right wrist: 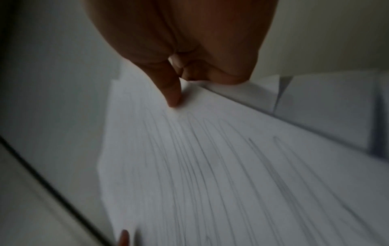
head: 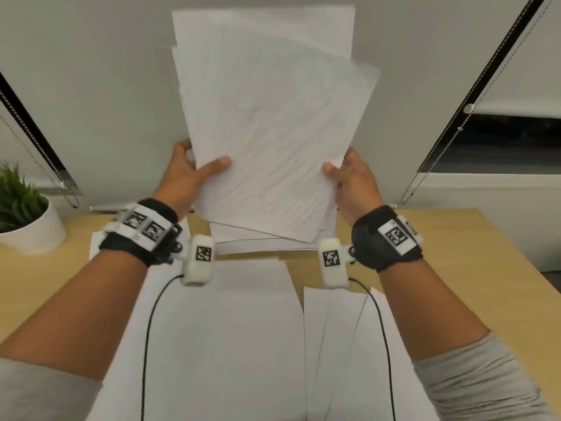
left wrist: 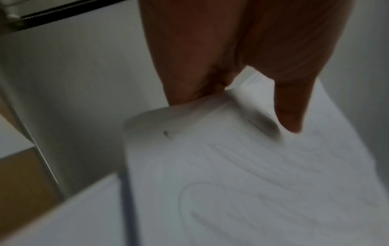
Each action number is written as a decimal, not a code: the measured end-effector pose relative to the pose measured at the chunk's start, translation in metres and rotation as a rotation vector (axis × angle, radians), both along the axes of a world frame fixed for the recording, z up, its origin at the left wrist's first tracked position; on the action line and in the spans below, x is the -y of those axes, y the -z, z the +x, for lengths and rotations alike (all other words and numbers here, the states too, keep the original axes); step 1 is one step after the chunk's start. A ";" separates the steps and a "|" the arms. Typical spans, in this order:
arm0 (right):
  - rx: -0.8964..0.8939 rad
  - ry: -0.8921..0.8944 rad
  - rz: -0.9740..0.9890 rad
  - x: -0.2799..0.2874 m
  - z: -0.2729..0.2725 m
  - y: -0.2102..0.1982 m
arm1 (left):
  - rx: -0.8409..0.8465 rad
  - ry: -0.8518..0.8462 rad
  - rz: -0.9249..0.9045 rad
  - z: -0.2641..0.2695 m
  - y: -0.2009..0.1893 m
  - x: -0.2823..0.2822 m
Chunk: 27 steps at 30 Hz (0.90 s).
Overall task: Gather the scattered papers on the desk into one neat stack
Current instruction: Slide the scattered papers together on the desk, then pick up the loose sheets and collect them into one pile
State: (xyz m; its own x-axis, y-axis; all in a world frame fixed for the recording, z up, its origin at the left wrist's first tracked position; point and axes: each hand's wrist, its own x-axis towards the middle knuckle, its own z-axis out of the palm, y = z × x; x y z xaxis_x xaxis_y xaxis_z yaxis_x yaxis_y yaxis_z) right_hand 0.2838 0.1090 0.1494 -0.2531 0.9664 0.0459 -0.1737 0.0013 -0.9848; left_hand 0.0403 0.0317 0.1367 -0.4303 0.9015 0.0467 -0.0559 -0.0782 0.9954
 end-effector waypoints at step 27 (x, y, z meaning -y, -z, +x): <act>0.805 0.587 -0.742 0.211 0.253 0.191 | 0.024 0.091 -0.892 -0.019 0.210 0.179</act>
